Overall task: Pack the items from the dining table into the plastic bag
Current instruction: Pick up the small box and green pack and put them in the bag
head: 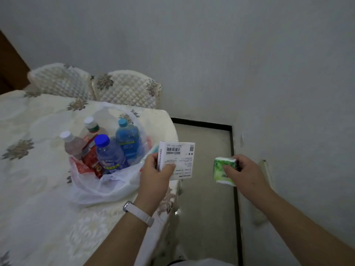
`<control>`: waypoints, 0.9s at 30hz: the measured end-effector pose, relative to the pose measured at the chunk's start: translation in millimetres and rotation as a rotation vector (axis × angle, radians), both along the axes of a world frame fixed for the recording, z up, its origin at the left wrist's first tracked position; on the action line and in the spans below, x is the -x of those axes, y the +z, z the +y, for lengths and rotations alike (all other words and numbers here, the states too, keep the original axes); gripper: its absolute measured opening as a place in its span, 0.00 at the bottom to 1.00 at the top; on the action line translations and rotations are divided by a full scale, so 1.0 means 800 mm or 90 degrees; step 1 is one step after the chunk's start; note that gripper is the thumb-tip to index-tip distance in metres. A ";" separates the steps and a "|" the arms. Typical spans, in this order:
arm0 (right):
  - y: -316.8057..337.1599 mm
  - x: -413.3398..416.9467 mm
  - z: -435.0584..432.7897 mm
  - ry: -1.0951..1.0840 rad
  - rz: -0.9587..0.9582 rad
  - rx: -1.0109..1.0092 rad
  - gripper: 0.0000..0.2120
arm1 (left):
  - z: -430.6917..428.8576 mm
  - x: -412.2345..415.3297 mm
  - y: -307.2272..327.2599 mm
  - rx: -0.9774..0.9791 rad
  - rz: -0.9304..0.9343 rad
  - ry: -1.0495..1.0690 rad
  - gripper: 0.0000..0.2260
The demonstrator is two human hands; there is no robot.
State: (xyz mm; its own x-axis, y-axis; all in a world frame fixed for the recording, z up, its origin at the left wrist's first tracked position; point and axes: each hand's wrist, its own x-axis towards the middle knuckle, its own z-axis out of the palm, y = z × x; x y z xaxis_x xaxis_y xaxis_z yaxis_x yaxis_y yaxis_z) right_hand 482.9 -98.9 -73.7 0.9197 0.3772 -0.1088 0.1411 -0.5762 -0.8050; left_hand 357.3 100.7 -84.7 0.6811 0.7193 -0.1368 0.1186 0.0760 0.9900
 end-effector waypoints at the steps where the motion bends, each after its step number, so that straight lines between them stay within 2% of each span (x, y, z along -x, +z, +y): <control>1: 0.005 -0.011 0.020 0.018 -0.001 0.000 0.05 | 0.016 -0.008 0.004 0.001 -0.010 0.012 0.12; 5: 0.014 -0.039 0.094 0.099 -0.002 -0.010 0.07 | 0.069 -0.019 0.030 -0.008 -0.043 0.066 0.11; 8: 0.021 -0.058 0.151 0.160 -0.011 -0.025 0.04 | 0.108 -0.017 0.053 -0.047 -0.073 0.121 0.11; 11: 0.032 -0.082 0.216 0.223 -0.012 -0.060 0.02 | 0.148 -0.009 0.076 -0.090 -0.088 0.217 0.12; 16: 0.041 -0.119 0.332 0.339 0.017 -0.143 0.06 | 0.212 -0.002 0.088 -0.114 -0.073 0.376 0.12; 23: 0.023 -0.160 0.468 0.519 0.079 -0.153 0.05 | 0.272 -0.017 0.078 -0.110 -0.009 0.561 0.12; 27: 0.001 -0.170 0.525 0.652 0.067 -0.108 0.05 | 0.280 -0.020 0.055 -0.091 0.078 0.595 0.14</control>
State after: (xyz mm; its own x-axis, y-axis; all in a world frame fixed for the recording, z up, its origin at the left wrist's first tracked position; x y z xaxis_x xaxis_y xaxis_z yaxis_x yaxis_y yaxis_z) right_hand 619.1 321.3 -73.0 0.1407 0.9892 -0.0417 0.4230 -0.0982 -0.9008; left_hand 373.0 324.8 -40.5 -0.1917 0.9807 -0.0377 0.1744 0.0718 0.9820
